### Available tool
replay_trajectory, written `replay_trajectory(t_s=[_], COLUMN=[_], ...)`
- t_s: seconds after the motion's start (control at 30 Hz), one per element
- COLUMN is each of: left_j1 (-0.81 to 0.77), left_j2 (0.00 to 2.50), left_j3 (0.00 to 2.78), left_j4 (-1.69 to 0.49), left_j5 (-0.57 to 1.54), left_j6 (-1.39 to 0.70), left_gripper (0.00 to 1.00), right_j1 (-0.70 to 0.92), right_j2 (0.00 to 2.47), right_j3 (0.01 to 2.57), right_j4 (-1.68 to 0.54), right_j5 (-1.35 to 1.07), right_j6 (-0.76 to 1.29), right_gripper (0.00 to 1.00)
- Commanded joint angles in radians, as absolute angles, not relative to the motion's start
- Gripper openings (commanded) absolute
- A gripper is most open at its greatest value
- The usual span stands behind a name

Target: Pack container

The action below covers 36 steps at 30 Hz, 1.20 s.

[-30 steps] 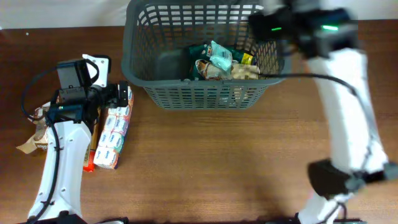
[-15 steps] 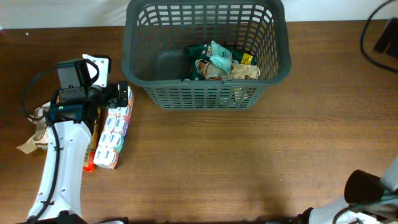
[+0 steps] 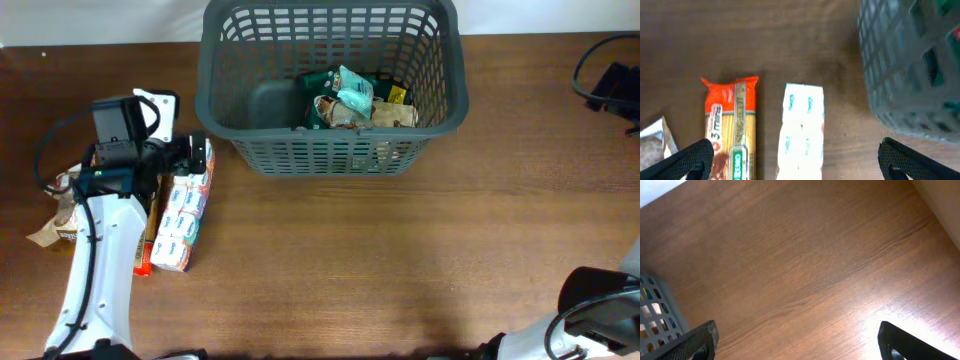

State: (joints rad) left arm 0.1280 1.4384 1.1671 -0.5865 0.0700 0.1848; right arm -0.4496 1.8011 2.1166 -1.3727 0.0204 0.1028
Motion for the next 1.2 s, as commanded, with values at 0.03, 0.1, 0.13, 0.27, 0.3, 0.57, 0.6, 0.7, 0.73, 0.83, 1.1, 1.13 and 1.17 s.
replay_trajectory(t_s=[0.03,0.1,0.13,0.27,0.3,0.57,0.6,0.7,0.73,0.83,1.1,1.13,1.17], left_j1=[0.159,0.171,0.173,0.173,0.173,0.173,0.173,0.173,0.172,0.165,0.144,0.144,0.144], left_j2=[1.444,1.448,1.451,1.472,1.482,1.663,1.692,1.776,1.805,1.868,1.913,1.913,1.911], left_j3=[1.184,1.184,1.184,1.184,1.184,1.184,1.184,1.184,1.184,1.184,1.193,1.201,1.218], left_j4=[-0.662,-0.706,-0.725,-0.805,-0.825,-0.800,-0.792,-0.777,-0.774,-0.773,-0.733,-0.734,-0.740], left_j5=[0.002,0.004,0.003,0.004,0.004,0.004,0.003,0.004,0.004,0.003,-0.008,-0.008,-0.008], left_j6=[0.107,0.099,0.099,0.101,0.101,0.102,0.105,0.110,0.117,0.151,0.151,0.151,0.151], left_gripper=[0.99,0.99,0.99,0.95,0.95,0.95,0.95,0.94,0.94,0.90,0.02,0.02,0.02], right_j1=[-0.452,-0.452,-0.452,-0.452,-0.452,-0.452,-0.452,-0.452,-0.452,-0.452,-0.452,-0.452,-0.452], right_j2=[1.789,1.789,1.789,1.789,1.789,1.789,1.789,1.789,1.789,1.789,1.789,1.789,1.789], right_j3=[2.111,2.111,2.111,2.111,2.111,2.111,2.111,2.111,2.111,2.111,2.111,2.111,2.111], right_j4=[-1.370,-1.370,-1.370,-1.370,-1.370,-1.370,-1.370,-1.370,-1.370,-1.370,-1.370,-1.370,-1.370], right_j5=[0.009,0.009,0.009,0.009,0.009,0.009,0.009,0.009,0.009,0.009,0.009,0.009,0.009], right_j6=[0.113,0.113,0.113,0.113,0.113,0.113,0.113,0.113,0.113,0.113,0.113,0.113,0.113], right_gripper=[0.99,0.99,0.99,0.99,0.99,0.99,0.99,0.99,0.99,0.99,0.99,0.99,0.99])
